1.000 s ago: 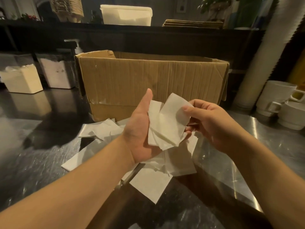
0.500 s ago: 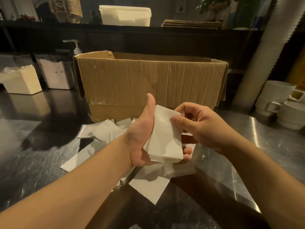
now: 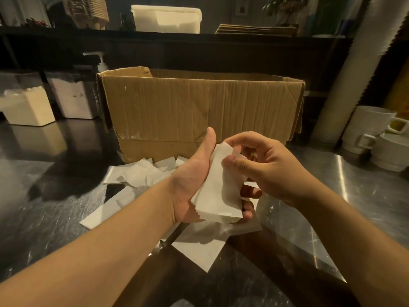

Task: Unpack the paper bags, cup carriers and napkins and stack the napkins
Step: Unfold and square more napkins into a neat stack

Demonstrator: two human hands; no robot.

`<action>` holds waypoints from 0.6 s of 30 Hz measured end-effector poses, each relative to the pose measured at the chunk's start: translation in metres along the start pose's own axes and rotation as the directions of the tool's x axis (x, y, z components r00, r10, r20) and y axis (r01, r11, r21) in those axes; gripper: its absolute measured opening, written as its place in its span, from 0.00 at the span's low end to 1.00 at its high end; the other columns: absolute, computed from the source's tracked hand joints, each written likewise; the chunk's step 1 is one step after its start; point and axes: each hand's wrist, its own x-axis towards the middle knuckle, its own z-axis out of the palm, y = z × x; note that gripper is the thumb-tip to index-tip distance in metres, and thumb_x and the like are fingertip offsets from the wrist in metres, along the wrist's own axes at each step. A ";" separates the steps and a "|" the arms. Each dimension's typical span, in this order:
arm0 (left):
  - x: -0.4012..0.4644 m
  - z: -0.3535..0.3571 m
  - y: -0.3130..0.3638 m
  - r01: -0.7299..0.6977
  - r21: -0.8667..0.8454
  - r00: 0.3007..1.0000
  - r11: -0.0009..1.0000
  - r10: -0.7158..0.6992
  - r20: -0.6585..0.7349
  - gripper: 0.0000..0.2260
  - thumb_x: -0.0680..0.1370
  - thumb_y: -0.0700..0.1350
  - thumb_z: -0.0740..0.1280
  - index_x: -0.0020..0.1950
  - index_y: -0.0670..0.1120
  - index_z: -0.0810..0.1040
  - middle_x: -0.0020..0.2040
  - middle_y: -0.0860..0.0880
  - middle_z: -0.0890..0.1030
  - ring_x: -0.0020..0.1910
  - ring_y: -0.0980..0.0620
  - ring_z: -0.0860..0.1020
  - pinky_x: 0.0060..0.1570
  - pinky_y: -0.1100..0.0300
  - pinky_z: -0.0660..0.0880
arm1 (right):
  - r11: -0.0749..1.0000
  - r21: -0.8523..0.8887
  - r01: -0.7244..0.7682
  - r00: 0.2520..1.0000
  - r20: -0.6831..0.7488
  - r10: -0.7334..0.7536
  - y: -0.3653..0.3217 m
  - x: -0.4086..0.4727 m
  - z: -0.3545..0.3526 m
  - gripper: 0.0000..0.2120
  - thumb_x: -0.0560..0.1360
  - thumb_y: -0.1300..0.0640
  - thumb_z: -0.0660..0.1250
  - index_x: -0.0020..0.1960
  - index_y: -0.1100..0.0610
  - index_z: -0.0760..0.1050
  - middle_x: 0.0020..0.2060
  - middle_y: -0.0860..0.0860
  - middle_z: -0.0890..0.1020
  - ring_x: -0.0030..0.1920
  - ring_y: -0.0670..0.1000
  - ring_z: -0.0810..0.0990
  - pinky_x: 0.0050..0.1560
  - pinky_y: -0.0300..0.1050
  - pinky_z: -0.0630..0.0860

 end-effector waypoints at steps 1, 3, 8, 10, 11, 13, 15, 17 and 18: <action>0.000 0.000 0.000 0.013 -0.010 1.000 1.000 -0.013 0.019 0.34 0.76 0.75 0.54 0.55 0.52 0.88 0.54 0.43 0.84 0.57 0.40 0.82 0.59 0.42 0.78 | 1.000 -0.014 0.021 1.000 0.005 -0.021 -0.001 0.000 0.001 0.15 0.67 0.41 0.70 0.52 0.43 0.81 0.54 0.46 0.79 0.57 0.50 0.79 0.55 0.48 0.84; 0.002 0.000 -0.001 0.030 -0.004 0.998 1.000 -0.030 0.049 0.33 0.75 0.74 0.55 0.50 0.51 0.89 0.55 0.43 0.84 0.63 0.38 0.79 0.66 0.40 0.72 | 0.997 -0.040 0.066 0.998 -0.012 -0.067 -0.001 -0.001 0.003 0.15 0.68 0.39 0.69 0.51 0.44 0.81 0.51 0.45 0.77 0.55 0.48 0.78 0.53 0.46 0.83; 0.002 -0.004 -0.002 0.082 -0.023 0.988 0.996 -0.079 0.132 0.39 0.74 0.79 0.57 0.70 0.51 0.77 0.59 0.41 0.80 0.63 0.38 0.74 0.65 0.40 0.70 | 0.998 -0.031 0.055 0.994 -0.097 -0.058 0.000 -0.001 0.002 0.06 0.76 0.48 0.69 0.50 0.49 0.79 0.52 0.45 0.75 0.56 0.49 0.78 0.48 0.44 0.84; 0.003 -0.005 -0.002 0.087 -0.006 0.987 0.996 -0.085 0.138 0.39 0.73 0.78 0.61 0.74 0.53 0.72 0.60 0.41 0.80 0.64 0.38 0.76 0.63 0.42 0.76 | 0.999 -0.046 -0.015 0.994 -0.105 0.010 0.001 -0.001 0.003 0.04 0.78 0.51 0.69 0.51 0.48 0.78 0.54 0.46 0.76 0.56 0.51 0.79 0.46 0.48 0.85; 0.002 -0.006 -0.002 0.088 -0.005 0.985 0.996 -0.086 0.147 0.38 0.72 0.76 0.64 0.75 0.53 0.72 0.60 0.41 0.80 0.63 0.38 0.77 0.61 0.43 0.78 | 0.998 -0.052 -0.038 0.994 -0.104 0.033 0.002 -0.001 0.004 0.05 0.78 0.51 0.70 0.53 0.47 0.77 0.54 0.46 0.76 0.56 0.52 0.80 0.46 0.50 0.86; 0.000 -0.005 0.000 0.086 -0.010 0.985 0.996 -0.083 0.152 0.33 0.72 0.70 0.70 0.71 0.51 0.77 0.55 0.42 0.81 0.57 0.40 0.80 0.56 0.46 0.80 | 0.997 -0.058 -0.053 0.993 -0.105 0.046 0.001 -0.001 0.006 0.08 0.78 0.51 0.69 0.56 0.43 0.75 0.55 0.46 0.78 0.55 0.51 0.81 0.47 0.50 0.86; -0.005 -0.001 0.001 0.087 -0.022 0.986 0.996 -0.083 0.141 0.26 0.72 0.62 0.73 0.64 0.48 0.81 0.51 0.41 0.82 0.50 0.41 0.81 0.51 0.48 0.79 | 0.997 -0.058 -0.052 0.992 -0.116 0.045 0.001 -0.001 0.008 0.09 0.79 0.51 0.68 0.58 0.42 0.75 0.55 0.44 0.79 0.55 0.50 0.81 0.47 0.50 0.86; -0.005 0.001 0.001 0.087 -0.035 0.993 0.996 -0.084 0.089 0.20 0.74 0.57 0.71 0.61 0.47 0.81 0.48 0.42 0.82 0.46 0.43 0.81 0.49 0.48 0.78 | 0.997 -0.061 -0.048 0.992 -0.119 0.041 0.001 0.001 0.006 0.10 0.81 0.52 0.66 0.61 0.42 0.74 0.56 0.42 0.79 0.57 0.49 0.80 0.49 0.49 0.85; -0.005 0.000 0.001 0.084 -0.052 0.994 0.995 -0.081 0.069 0.20 0.76 0.58 0.68 0.61 0.46 0.81 0.48 0.42 0.82 0.46 0.43 0.81 0.50 0.48 0.78 | 0.997 -0.064 -0.039 0.995 -0.097 0.032 0.002 0.001 0.004 0.12 0.81 0.51 0.66 0.63 0.42 0.73 0.57 0.41 0.79 0.58 0.48 0.80 0.52 0.50 0.85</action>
